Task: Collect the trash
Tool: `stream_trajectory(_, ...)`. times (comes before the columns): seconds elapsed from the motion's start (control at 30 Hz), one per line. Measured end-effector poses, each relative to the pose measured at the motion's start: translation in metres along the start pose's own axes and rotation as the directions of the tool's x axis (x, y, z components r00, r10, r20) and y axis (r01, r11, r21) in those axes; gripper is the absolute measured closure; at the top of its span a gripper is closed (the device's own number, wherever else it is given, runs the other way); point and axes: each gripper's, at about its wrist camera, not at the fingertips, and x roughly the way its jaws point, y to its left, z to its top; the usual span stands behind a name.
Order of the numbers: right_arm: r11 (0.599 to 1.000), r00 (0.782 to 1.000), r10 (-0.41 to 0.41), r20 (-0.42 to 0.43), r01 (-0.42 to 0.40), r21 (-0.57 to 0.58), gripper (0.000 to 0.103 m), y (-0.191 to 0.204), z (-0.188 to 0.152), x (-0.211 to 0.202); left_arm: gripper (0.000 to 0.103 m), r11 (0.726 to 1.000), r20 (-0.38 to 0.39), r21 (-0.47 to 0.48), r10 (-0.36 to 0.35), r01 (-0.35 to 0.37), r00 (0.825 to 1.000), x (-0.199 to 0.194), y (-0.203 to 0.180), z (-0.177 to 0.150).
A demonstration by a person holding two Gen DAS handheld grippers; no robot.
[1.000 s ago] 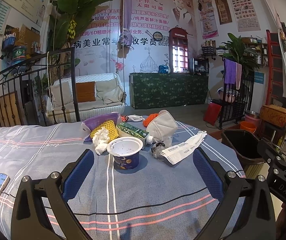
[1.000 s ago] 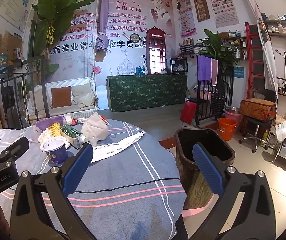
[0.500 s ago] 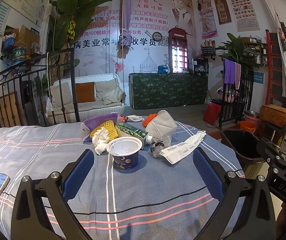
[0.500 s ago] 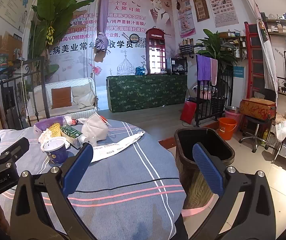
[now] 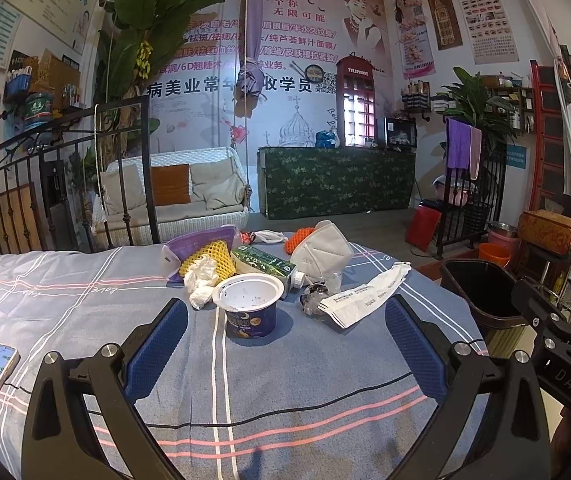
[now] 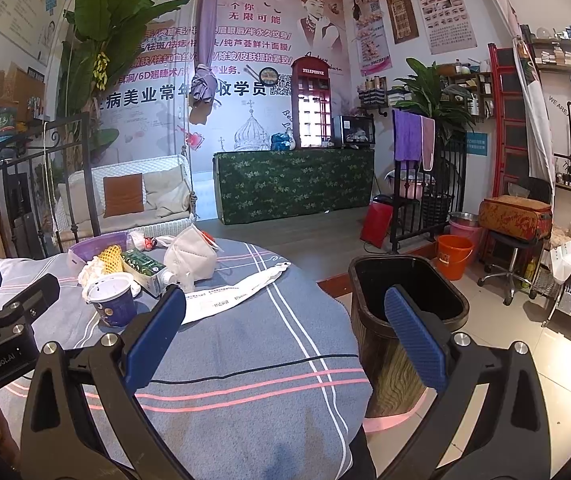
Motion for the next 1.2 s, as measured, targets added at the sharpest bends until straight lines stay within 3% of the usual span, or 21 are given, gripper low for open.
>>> stream_trajectory(1.2, 1.000, 1.000, 0.000, -0.022, 0.000, -0.017, 0.005, 0.0026, 0.0005, 0.0031, 0.005, 1.000, -0.024, 0.003, 0.001, -0.001, 1.000, 0.0052, -0.0016, -0.0096)
